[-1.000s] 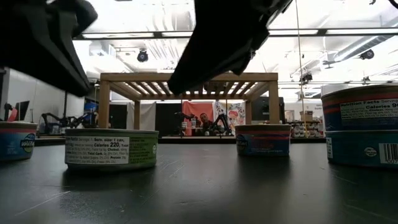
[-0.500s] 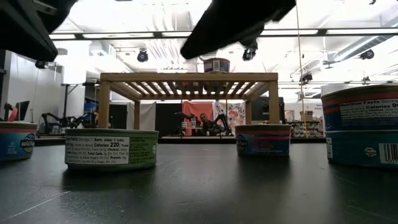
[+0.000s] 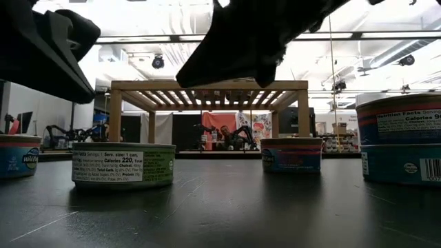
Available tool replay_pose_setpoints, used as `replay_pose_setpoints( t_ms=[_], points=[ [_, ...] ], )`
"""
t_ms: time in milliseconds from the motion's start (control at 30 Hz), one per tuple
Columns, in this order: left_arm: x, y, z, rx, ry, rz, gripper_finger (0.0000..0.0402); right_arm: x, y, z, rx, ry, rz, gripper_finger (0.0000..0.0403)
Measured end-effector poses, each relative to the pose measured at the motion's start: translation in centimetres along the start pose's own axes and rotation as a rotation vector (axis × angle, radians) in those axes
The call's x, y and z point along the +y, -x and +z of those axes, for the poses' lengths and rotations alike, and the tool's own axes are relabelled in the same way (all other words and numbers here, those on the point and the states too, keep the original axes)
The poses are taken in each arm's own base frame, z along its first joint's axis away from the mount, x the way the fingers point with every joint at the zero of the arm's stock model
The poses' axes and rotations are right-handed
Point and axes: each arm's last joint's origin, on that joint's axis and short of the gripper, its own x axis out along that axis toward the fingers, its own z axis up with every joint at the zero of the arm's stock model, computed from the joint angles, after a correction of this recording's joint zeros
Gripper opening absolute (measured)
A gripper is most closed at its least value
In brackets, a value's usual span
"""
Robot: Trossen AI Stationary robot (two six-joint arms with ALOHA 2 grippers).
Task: Stack canned seafood by type on shelf
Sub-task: Put the green tuna can on the shelf
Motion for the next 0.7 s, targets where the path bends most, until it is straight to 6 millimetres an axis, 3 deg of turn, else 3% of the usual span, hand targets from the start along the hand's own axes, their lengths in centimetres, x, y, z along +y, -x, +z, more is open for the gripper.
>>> replay_pose_setpoints(
  t_ms=[333,467,700],
  points=[
    [-1.2,-1.7,-1.0,0.003,0.004,0.001,0.0000,-0.7,-0.6,-0.2,0.029,-0.124,0.004,0.0013],
    [-1.2,-1.9,-1.2,0.009,-0.002,0.005,0.0000,-0.8,-0.7,-0.2,0.032,-0.252,0.005,0.0013],
    [-1.0,-1.9,-1.6,0.041,-0.005,0.024,0.0000,-1.7,-1.2,0.2,0.062,-0.324,0.039,0.0031]
  ],
)
